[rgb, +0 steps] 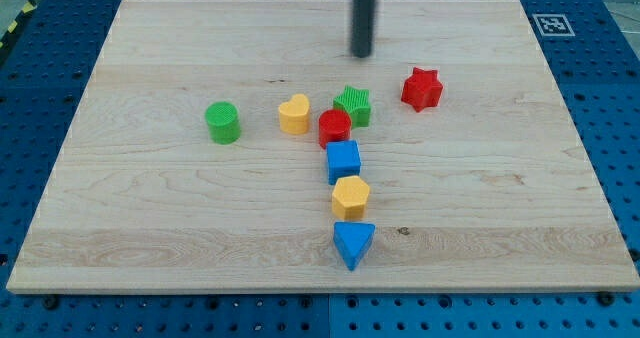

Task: Push the red star close to the green star

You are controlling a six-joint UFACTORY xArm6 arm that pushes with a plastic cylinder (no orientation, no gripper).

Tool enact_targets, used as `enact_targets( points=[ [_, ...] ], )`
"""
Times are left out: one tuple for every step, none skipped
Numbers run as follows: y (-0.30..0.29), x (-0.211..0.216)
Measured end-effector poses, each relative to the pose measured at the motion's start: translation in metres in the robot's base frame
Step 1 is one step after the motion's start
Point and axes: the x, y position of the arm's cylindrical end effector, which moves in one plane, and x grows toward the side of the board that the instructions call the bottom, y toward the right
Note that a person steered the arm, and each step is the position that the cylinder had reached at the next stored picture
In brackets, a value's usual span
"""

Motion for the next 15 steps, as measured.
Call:
enact_targets(
  points=[
    [0.056,0.014],
    [0.054,0.038],
    [0.042,0.056],
    [0.041,0.066],
    [0.041,0.076],
    [0.045,0.059],
    [0.091,0.057],
    [0.108,0.037],
    [0.1,-0.014],
    [0.1,-0.02],
    [0.1,-0.02],
    [0.074,0.008],
    [0.054,0.033],
    [0.059,0.045],
    [0.066,0.071]
  ],
)
